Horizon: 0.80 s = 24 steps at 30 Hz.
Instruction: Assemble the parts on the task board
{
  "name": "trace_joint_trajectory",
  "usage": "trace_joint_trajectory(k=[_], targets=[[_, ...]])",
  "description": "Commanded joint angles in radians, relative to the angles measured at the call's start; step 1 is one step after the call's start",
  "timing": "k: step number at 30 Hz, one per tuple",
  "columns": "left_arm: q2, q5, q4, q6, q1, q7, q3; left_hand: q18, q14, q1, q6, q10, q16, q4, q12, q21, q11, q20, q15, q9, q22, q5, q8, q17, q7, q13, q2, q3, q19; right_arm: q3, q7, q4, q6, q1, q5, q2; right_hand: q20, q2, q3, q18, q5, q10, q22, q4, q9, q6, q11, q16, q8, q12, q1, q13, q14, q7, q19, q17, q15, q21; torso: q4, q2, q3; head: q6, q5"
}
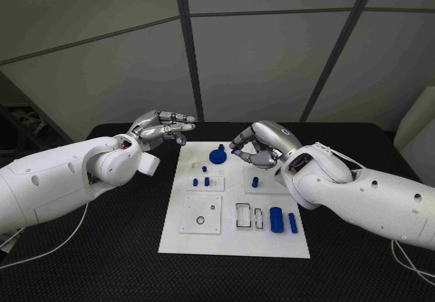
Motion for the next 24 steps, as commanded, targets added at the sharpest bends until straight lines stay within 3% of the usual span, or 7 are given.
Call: trace_joint_trajectory(k=[1,24], targets=[[0.0,0.005,0.0,0.001,0.002,0.019,0.001,-0.011,-0.004,0.0,-0.004,0.002,-0.002,-0.003,0.0,-0.004,0.005,0.0,-0.001,-0.001,-0.001,0.0,-0.004,-0.001,0.002,0.001,0.009,-0.002,-0.003,0.001,0.009,0.001,-0.001,0.002,0.001,0.001,-0.007,0.006,0.0,-0.014,0.005,0.004,0.237,-0.007,0.001,0.002,0.001,0.001,0.004,-0.002,-0.001,0.0,0.021,0.003,0.089,-0.001,-0.007,0.0,-0.0003,0.0,0.0,0.0,0.0],[0.0,0.005,-0.003,-0.001,0.002,0.021,0.001,-0.011,-0.004,0.0,-0.004,0.002,-0.002,-0.003,0.0,-0.004,0.005,0.0,-0.001,-0.001,-0.001,0.0,-0.004,-0.001,0.002,0.001,0.009,-0.002,-0.003,0.001,0.009,0.002,0.002,0.002,0.001,-0.002,-0.007,0.006,0.0,-0.014,0.005,0.004,0.237,-0.007,0.001,0.002,0.001,0.001,0.004,-0.002,-0.001,0.0,0.021,0.003,0.089,-0.001,-0.007,0.0,-0.0002,0.0,0.0002,0.001,-0.002]])
